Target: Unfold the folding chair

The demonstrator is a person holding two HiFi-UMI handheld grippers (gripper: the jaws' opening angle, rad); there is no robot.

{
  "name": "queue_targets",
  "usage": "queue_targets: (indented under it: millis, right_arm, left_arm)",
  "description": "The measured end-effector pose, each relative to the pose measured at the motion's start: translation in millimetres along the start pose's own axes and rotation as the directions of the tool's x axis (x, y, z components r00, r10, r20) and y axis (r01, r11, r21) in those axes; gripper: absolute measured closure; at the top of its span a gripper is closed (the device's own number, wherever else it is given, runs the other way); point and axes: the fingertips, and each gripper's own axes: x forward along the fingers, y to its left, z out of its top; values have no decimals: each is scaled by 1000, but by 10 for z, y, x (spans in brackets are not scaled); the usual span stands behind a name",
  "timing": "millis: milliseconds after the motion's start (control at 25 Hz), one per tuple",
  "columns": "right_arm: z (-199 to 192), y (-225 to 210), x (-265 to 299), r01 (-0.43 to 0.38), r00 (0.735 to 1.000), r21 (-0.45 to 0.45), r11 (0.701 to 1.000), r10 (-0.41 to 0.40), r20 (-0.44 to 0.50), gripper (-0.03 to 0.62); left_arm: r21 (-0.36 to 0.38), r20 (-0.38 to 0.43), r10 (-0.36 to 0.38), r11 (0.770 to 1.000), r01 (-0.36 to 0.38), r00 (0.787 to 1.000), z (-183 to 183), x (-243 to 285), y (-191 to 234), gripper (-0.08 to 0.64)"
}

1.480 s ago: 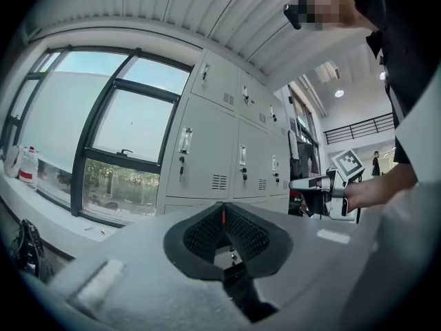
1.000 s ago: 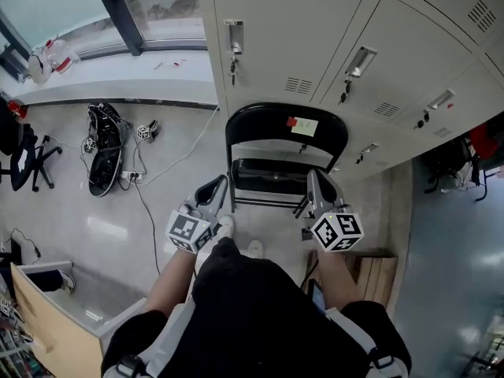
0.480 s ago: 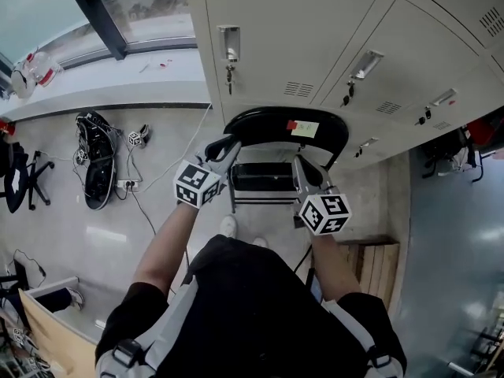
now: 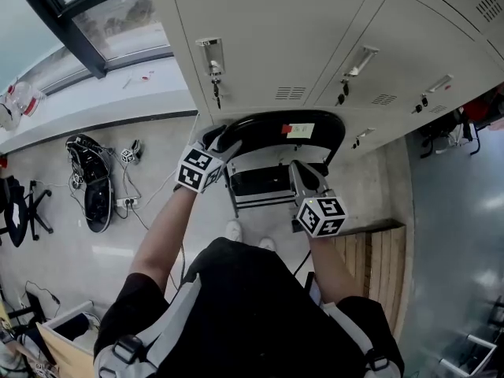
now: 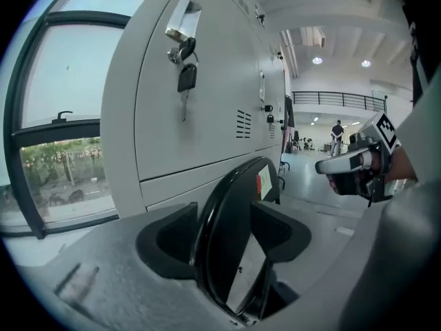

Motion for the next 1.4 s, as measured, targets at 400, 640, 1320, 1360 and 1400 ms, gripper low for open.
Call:
queue_targets:
  millis: [400, 640, 1320, 1360, 1400]
  right_arm:
    - [-223, -101, -49, 94, 995, 48, 994, -92, -34, 588]
    - [-468, -197, -72, 159, 983, 39, 986, -155, -98, 588]
    - [-1112, -203, -281, 242, 956, 124, 962, -214, -200, 589]
    - [-1162, -197, -275, 244, 955, 134, 961, -213, -208, 588]
    - [-1212, -191, -269, 246, 953, 144, 958, -212, -216, 589]
  left_arm:
    - [26, -189, -212, 975, 221, 959, -240, 374, -9, 236]
    - [54, -203, -274, 955, 290, 940, -249, 542, -101, 238]
    - [158, -157, -254, 947, 278, 954, -268, 676, -113, 365]
    - [159, -153, -254, 947, 278, 955, -266, 668, -117, 367]
    - [161, -147, -256, 947, 278, 955, -267, 655, -126, 368]
